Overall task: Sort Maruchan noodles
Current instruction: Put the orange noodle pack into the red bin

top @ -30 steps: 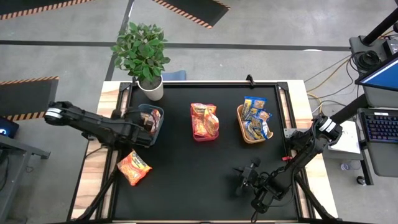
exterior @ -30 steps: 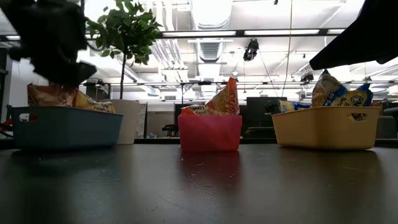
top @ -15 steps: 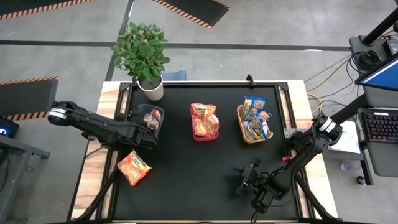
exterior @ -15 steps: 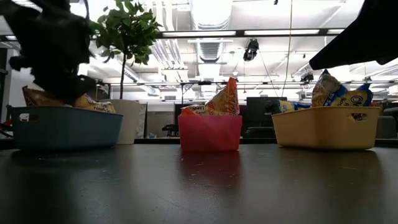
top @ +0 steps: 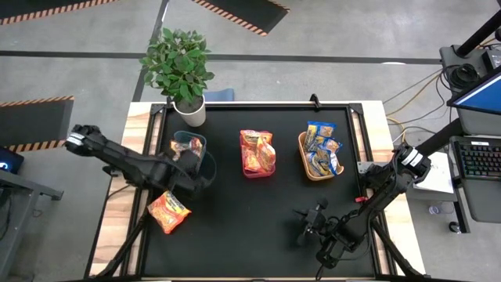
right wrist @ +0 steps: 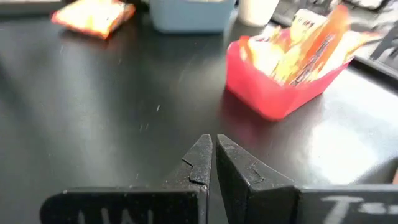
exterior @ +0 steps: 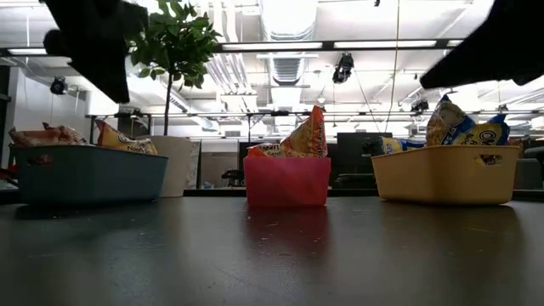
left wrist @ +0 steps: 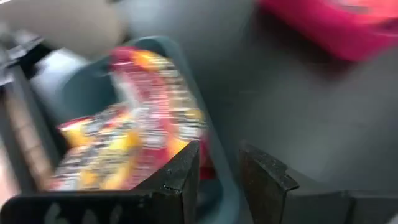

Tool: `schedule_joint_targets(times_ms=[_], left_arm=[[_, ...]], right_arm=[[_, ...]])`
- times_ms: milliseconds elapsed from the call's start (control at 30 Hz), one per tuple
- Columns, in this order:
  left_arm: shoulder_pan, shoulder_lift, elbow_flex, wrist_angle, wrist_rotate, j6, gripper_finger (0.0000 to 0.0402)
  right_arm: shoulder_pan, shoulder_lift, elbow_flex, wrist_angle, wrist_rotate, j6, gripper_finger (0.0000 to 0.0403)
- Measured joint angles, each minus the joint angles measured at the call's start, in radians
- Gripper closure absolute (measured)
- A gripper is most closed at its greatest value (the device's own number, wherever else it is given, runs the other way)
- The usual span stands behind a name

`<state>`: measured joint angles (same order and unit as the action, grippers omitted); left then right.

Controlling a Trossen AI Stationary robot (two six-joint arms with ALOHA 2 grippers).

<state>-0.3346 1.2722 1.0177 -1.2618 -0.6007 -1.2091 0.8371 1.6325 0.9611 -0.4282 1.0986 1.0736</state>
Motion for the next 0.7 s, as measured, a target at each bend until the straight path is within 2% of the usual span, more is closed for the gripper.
schedule_joint_targets(times_ms=[167, 267, 400, 567, 700], left_arm=[[-0.2, 0.084, 0.068, 0.069, 0.018, -0.002, 0.0309], [-0.325, 0.154, 0.108, 0.07, 0.052, -0.028, 0.0309], [-0.448, 0.265, 0.152, 0.07, 0.098, -0.161, 0.0309], [-0.514, 0.408, 0.185, 0.058, 0.173, -0.324, 0.0309], [-0.508, 0.505, 0.188, -0.041, 0.287, -0.43, 0.0305]], right_arm=[[0.008, -0.031, -0.001, -0.072, 0.1, 0.016, 0.039], [0.01, -0.082, -0.001, -0.124, 0.106, 0.024, 0.039], [0.009, -0.148, -0.001, -0.113, 0.098, -0.048, 0.039], [0.009, -0.176, -0.001, -0.06, 0.082, -0.105, 0.039], [0.01, -0.162, 0.0, -0.041, 0.075, -0.106, 0.039]])
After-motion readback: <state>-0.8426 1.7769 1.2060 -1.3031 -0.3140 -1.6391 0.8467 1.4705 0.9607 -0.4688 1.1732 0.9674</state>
